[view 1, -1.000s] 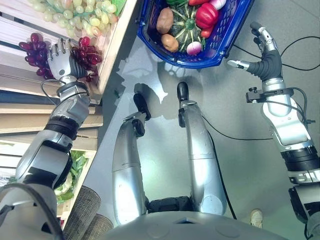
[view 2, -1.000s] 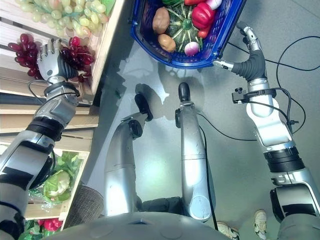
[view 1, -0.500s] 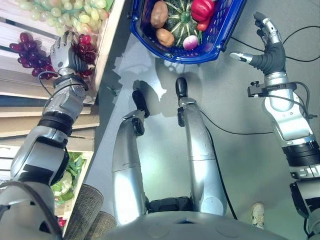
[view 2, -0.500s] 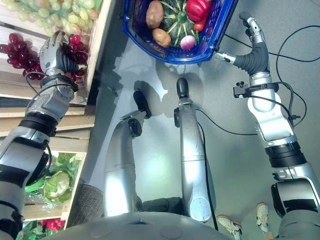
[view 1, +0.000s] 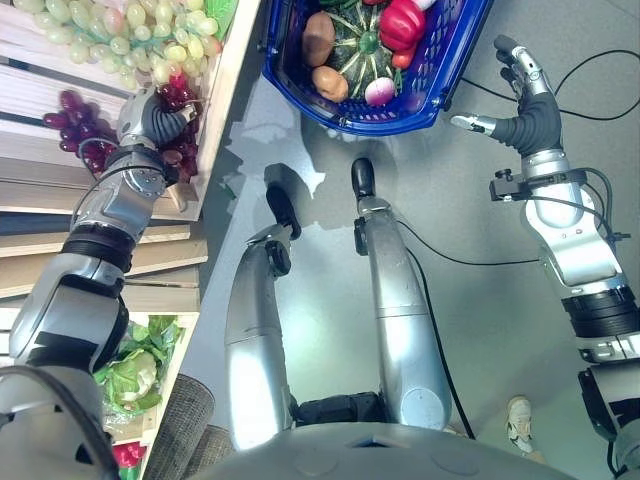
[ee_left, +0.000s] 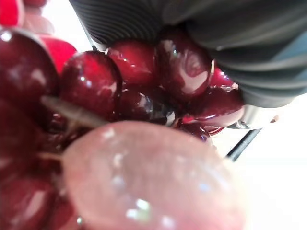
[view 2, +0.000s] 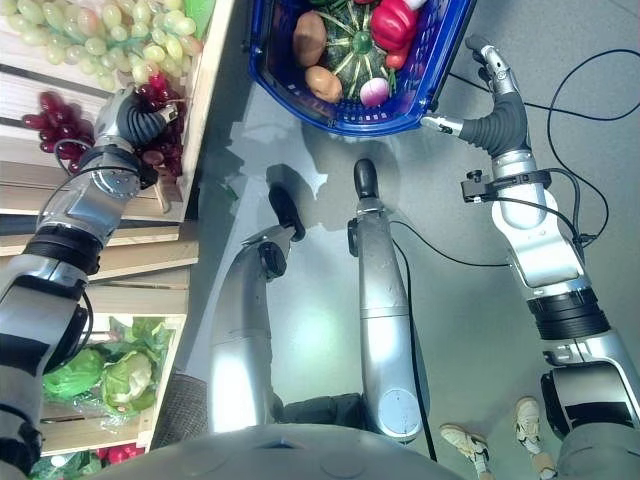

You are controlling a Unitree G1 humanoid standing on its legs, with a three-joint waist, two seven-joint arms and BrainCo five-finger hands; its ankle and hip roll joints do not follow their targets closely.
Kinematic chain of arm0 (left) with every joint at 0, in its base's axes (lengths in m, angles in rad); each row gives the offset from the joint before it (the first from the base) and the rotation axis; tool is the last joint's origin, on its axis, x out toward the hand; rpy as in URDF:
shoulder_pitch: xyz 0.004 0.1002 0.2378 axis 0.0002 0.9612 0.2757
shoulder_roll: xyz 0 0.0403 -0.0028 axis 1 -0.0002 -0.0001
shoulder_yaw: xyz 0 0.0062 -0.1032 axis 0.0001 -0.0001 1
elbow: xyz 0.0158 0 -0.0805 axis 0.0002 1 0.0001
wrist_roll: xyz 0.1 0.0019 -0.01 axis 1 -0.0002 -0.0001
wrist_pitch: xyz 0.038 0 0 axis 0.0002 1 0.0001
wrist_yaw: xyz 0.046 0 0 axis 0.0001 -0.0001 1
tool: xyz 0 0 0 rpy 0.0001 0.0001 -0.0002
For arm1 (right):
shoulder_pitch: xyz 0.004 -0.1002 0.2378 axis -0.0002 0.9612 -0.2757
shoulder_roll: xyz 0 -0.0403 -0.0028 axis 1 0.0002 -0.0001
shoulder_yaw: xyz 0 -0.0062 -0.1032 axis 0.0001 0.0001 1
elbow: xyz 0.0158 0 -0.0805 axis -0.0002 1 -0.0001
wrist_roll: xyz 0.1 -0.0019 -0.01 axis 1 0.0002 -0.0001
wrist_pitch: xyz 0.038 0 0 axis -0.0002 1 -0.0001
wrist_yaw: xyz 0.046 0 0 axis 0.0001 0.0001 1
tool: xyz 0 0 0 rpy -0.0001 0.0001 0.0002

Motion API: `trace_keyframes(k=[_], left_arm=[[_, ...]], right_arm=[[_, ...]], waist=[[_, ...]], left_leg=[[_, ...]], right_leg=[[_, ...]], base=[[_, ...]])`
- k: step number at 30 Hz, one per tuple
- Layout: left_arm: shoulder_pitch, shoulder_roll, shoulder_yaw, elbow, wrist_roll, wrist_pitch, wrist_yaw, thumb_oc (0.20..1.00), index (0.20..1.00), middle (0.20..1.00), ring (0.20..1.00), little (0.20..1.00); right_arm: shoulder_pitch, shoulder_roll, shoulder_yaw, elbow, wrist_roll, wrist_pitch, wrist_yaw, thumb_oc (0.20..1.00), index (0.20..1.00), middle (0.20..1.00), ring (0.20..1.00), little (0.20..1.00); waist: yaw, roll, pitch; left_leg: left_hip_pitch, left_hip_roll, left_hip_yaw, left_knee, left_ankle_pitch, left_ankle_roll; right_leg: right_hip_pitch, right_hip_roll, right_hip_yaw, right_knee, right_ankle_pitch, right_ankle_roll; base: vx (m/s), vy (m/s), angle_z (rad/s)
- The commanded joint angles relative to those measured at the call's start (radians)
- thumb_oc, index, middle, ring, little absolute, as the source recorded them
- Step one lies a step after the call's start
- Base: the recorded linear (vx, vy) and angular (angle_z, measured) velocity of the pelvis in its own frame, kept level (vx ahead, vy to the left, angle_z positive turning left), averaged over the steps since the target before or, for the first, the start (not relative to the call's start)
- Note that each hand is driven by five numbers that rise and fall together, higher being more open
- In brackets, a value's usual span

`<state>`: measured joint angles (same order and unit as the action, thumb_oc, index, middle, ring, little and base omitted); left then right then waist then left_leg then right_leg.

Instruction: Pick up fruits and vegetables into the basket

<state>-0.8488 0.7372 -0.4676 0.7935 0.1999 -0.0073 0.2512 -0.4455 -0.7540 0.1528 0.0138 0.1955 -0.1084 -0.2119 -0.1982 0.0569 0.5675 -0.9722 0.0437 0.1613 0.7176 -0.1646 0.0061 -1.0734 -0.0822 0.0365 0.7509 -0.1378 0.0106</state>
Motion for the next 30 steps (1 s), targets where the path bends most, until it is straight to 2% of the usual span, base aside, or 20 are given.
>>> trace_keyframes(k=[1,4,8,11,13,16,17,19,23,29,30], left_arm=[[0.12,-0.124,-0.092,0.011,0.044,-0.023,-0.057,0.2,0.2,0.2,0.2,0.2],[0.131,-0.13,-0.077,0.013,-0.014,-0.032,-0.041,0.2,0.2,0.2,0.2,0.2],[0.159,-0.152,-0.025,0.014,-0.165,-0.075,-0.007,0.2,0.2,0.2,0.2,0.2],[0.192,-0.17,0.042,0.003,-0.341,-0.11,-0.033,0.2,0.2,0.2,0.2,0.2],[0.204,-0.178,0.067,-0.004,-0.383,-0.116,-0.047,0.2,0.2,0.2,0.2,0.2],[0.226,-0.191,0.117,-0.023,-0.484,-0.158,-0.062,0.2,0.2,0.2,0.2,0.2],[0.237,-0.193,0.152,-0.05,-0.596,-0.183,-0.092,0.2,0.2,0.2,0.2,0.2],[0.257,-0.204,0.202,-0.091,-0.733,-0.235,-0.124,0.2,0.2,0.2,0.2,0.2],[0.29,-0.226,0.275,-0.174,-0.92,-0.314,-0.197,0.2,0.2,0.2,0.2,0.2],[0.314,-0.248,0.321,-0.28,-1.004,-0.342,-0.229,0.2,0.2,0.2,0.2,0.2],[0.316,-0.248,0.333,-0.324,-1.007,-0.352,-0.231,0.2,0.2,0.2,0.2,0.2]], right_arm=[[0.039,0.002,-0.034,-0.094,0.01,-0.045,-0.009,1.0,1.0,1.0,1.0,1.0],[0.04,0.006,-0.032,-0.097,0.004,-0.037,-0.016,1.0,1.0,1.0,1.0,1.0],[0.05,0.018,-0.026,-0.102,-0.006,-0.027,-0.026,1.0,1.0,1.0,1.0,1.0],[0.064,0.039,-0.023,-0.106,-0.025,-0.019,-0.039,1.0,1.0,1.0,1.0,1.0],[0.068,0.048,-0.026,-0.109,-0.031,-0.014,-0.038,1.0,1.0,1.0,1.0,1.0],[0.075,0.062,-0.029,-0.11,-0.047,0.002,-0.036,1.0,1.0,1.0,1.0,1.0],[0.081,0.069,-0.027,-0.111,-0.065,0.031,-0.042,1.0,1.0,1.0,1.0,1.0],[0.09,0.077,-0.024,-0.105,-0.058,0.054,-0.038,1.0,1.0,1.0,1.0,1.0],[0.115,0.104,-0.022,-0.087,-0.083,0.096,-0.015,1.0,1.0,1.0,1.0,1.0],[0.123,0.121,-0.003,-0.069,-0.149,0.146,0.014,1.0,1.0,1.0,1.0,1.0],[0.113,0.118,0.009,-0.064,-0.175,0.162,0.046,1.0,1.0,1.0,1.0,1.0]], waist=[[-0.011,-0.013,-0.047],[-0.01,-0.013,-0.047],[-0.004,-0.015,-0.047],[0.004,-0.016,-0.047],[0.007,-0.016,-0.047],[0.012,-0.018,-0.047],[0.015,-0.02,-0.047],[0.021,-0.023,-0.047],[0.028,-0.022,-0.047],[0.04,-0.017,-0.047],[0.046,-0.016,-0.047]], left_leg=[[0.042,-0.028,0.042,-0.072,-0.05,0.001],[0.045,-0.029,0.041,-0.072,-0.049,0.0],[0.049,-0.028,0.038,-0.07,-0.049,0.004],[0.052,-0.029,0.034,-0.068,-0.051,0.007],[0.052,-0.029,0.033,-0.066,-0.051,0.008],[0.052,-0.029,0.03,-0.059,-0.053,0.01],[0.056,-0.029,0.028,-0.057,-0.053,0.013],[0.061,-0.027,0.027,-0.055,-0.055,0.017],[0.079,-0.03,0.024,-0.058,-0.055,0.02],[0.106,-0.032,0.023,-0.072,-0.051,0.022],[0.121,-0.034,0.022,-0.078,-0.051,0.024]], right_leg=[[0.009,0.057,-0.052,-0.021,-0.028,0.033],[0.015,0.058,-0.052,-0.025,-0.027,0.032],[0.021,0.058,-0.053,-0.021,-0.03,0.03],[0.026,0.056,-0.058,-0.019,-0.034,0.027],[0.028,0.056,-0.059,-0.016,-0.036,0.026],[0.032,0.055,-0.062,-0.007,-0.039,0.025],[0.037,0.054,-0.065,-0.005,-0.039,0.024],[0.044,0.051,-0.069,0.002,-0.042,0.023],[0.061,0.052,-0.072,0.006,-0.048,0.019],[0.089,0.047,-0.079,0.003,-0.052,0.017],[0.104,0.045,-0.082,0.002,-0.056,0.016]], base=[[0.0,0.0,0.0],[0.0,0.001,0.03],[0.0,0.0,0.0],[0.0,0.0,0.0],[0.0,0.0,0.0],[0.0,-0.009,0.02],[-0.01,-0.026,0.07],[0.0,-0.015,0.06],[0.0,0.004,0.01],[-0.01,0.023,0.05],[0.0,0.023,0.06]])
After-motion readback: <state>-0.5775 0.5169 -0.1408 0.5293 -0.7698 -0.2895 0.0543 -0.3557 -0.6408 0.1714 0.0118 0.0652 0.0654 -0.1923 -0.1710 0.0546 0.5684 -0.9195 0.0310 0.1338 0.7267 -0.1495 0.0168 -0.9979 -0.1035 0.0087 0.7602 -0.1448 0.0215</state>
